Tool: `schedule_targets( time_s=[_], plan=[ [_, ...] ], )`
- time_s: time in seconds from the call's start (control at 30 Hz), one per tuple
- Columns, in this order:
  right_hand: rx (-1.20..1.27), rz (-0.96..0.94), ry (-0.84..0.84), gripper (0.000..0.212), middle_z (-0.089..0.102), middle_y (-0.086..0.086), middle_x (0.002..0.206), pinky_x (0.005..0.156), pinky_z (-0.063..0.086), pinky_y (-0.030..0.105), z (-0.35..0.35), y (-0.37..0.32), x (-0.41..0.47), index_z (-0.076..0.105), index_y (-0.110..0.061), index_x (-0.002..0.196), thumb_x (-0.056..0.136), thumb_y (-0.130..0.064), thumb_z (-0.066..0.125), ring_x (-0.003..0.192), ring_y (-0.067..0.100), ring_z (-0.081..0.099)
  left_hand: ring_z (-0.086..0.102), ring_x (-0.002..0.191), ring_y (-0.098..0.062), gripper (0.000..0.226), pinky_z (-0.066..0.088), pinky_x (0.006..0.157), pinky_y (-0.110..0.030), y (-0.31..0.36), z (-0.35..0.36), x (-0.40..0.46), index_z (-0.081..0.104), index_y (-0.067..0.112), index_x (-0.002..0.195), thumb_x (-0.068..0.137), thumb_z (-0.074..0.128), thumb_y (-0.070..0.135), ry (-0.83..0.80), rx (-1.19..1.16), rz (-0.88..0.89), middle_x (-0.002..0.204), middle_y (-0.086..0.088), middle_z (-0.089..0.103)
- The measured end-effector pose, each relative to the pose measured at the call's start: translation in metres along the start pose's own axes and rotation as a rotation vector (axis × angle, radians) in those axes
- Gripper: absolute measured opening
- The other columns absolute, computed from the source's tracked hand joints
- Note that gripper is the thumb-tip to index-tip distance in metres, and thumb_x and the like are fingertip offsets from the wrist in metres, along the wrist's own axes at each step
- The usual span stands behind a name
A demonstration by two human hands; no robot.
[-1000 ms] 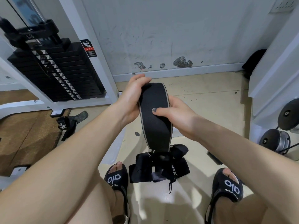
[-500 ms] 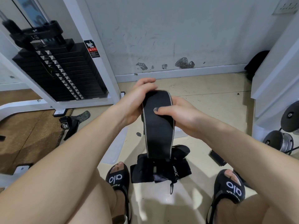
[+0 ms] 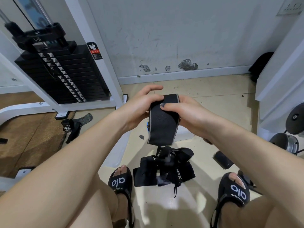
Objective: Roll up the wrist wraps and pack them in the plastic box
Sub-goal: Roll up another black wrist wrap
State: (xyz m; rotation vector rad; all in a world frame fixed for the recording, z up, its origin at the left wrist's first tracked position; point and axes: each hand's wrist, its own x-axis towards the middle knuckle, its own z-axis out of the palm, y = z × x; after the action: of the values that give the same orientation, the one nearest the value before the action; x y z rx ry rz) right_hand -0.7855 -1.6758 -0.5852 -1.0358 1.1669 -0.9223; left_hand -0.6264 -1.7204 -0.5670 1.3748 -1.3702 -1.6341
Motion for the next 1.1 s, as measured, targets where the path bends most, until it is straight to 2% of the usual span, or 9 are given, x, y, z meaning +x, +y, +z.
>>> schedule_targets(
  time_s=[0.1, 0.27, 0.5, 0.6, 0.73, 0.83, 0.9, 1.03, 1.1],
  plan=[
    [-0.009, 0.031, -0.038, 0.026, 0.075, 0.015, 0.117, 0.097, 0.056, 0.044, -0.001, 0.001, -0.002, 0.067, -0.008, 0.122, 0.097, -0.005, 0.062, 0.11, 0.03, 0.072, 0.067, 0.087, -0.025, 0.03, 0.054, 0.084, -0.038, 0.002, 0.003, -0.001, 0.066, 0.021, 0.122, 0.102, 0.052, 0.003, 0.028, -0.157, 0.049, 0.099, -0.015, 0.071],
    [-0.039, 0.034, -0.085, 0.025, 0.075, 0.011, 0.111, 0.093, 0.056, 0.04, 0.004, 0.005, -0.007, 0.066, -0.008, 0.123, 0.099, -0.007, 0.061, 0.099, 0.021, 0.072, 0.064, 0.074, -0.017, 0.022, 0.055, 0.067, -0.027, 0.004, 0.004, 0.005, 0.066, 0.015, 0.115, 0.104, 0.051, 0.005, 0.109, -0.199, 0.033, 0.086, -0.006, 0.066],
    [-0.016, 0.023, -0.027, 0.021, 0.075, 0.02, 0.11, 0.097, 0.056, 0.051, -0.005, -0.008, -0.011, 0.069, -0.003, 0.116, 0.098, -0.011, 0.061, 0.1, 0.033, 0.073, 0.06, 0.091, -0.021, 0.043, 0.051, 0.078, -0.029, 0.001, -0.002, 0.002, 0.069, 0.019, 0.108, 0.091, 0.033, 0.001, 0.044, 0.165, 0.011, 0.104, -0.007, 0.066],
    [0.081, 0.043, -0.008, 0.03, 0.07, 0.016, 0.104, 0.083, 0.056, 0.036, -0.008, -0.013, -0.01, 0.066, 0.007, 0.121, 0.099, -0.012, 0.062, 0.091, 0.024, 0.069, 0.055, 0.094, -0.016, 0.052, 0.044, 0.074, -0.023, -0.004, -0.018, 0.001, 0.065, 0.035, 0.112, 0.085, 0.045, -0.005, 0.03, 0.535, 0.207, 0.107, 0.002, 0.055],
    [0.164, 0.094, 0.009, 0.025, 0.068, 0.014, 0.099, 0.087, 0.051, 0.041, -0.013, -0.02, -0.01, 0.07, 0.001, 0.116, 0.098, -0.014, 0.062, 0.09, 0.026, 0.065, 0.049, 0.126, -0.012, 0.058, 0.042, 0.103, -0.027, -0.01, -0.028, -0.002, 0.06, 0.036, 0.125, 0.081, 0.07, 0.001, -0.124, 0.787, 0.549, 0.128, 0.009, 0.051],
    [0.162, 0.156, -0.028, 0.019, 0.068, 0.014, 0.094, 0.081, 0.055, 0.05, -0.016, -0.022, -0.012, 0.07, -0.006, 0.11, 0.098, -0.017, 0.06, 0.083, 0.028, 0.066, 0.059, 0.122, -0.018, 0.04, 0.046, 0.105, -0.041, -0.01, -0.02, -0.005, 0.061, 0.026, 0.123, 0.088, 0.071, 0.009, -0.123, 0.778, 0.704, 0.121, 0.013, 0.064],
    [0.186, 0.171, -0.055, 0.021, 0.069, 0.013, 0.098, 0.082, 0.057, 0.045, -0.017, -0.022, -0.014, 0.069, -0.006, 0.113, 0.099, -0.017, 0.057, 0.085, 0.026, 0.067, 0.063, 0.118, -0.017, 0.033, 0.049, 0.104, -0.043, -0.008, -0.017, -0.007, 0.063, 0.022, 0.12, 0.09, 0.067, 0.008, -0.114, 0.782, 0.738, 0.117, 0.011, 0.068],
    [0.24, 0.15, -0.092, 0.02, 0.072, 0.006, 0.096, 0.081, 0.057, 0.032, -0.019, -0.022, -0.015, 0.07, -0.008, 0.109, 0.101, -0.015, 0.053, 0.085, 0.016, 0.07, 0.067, 0.11, -0.012, 0.029, 0.052, 0.1, -0.03, -0.004, -0.015, -0.011, 0.066, 0.017, 0.116, 0.093, 0.062, 0.0, -0.079, 0.754, 0.712, 0.111, 0.006, 0.072],
    [0.244, 0.122, -0.082, 0.018, 0.071, 0.003, 0.099, 0.092, 0.054, 0.034, -0.021, -0.021, -0.014, 0.07, -0.01, 0.106, 0.101, -0.015, 0.054, 0.093, 0.015, 0.068, 0.065, 0.096, -0.006, 0.028, 0.049, 0.085, -0.019, -0.002, -0.014, -0.013, 0.067, 0.016, 0.111, 0.094, 0.055, -0.003, -0.03, 0.754, 0.663, 0.102, 0.007, 0.072]
  ],
)
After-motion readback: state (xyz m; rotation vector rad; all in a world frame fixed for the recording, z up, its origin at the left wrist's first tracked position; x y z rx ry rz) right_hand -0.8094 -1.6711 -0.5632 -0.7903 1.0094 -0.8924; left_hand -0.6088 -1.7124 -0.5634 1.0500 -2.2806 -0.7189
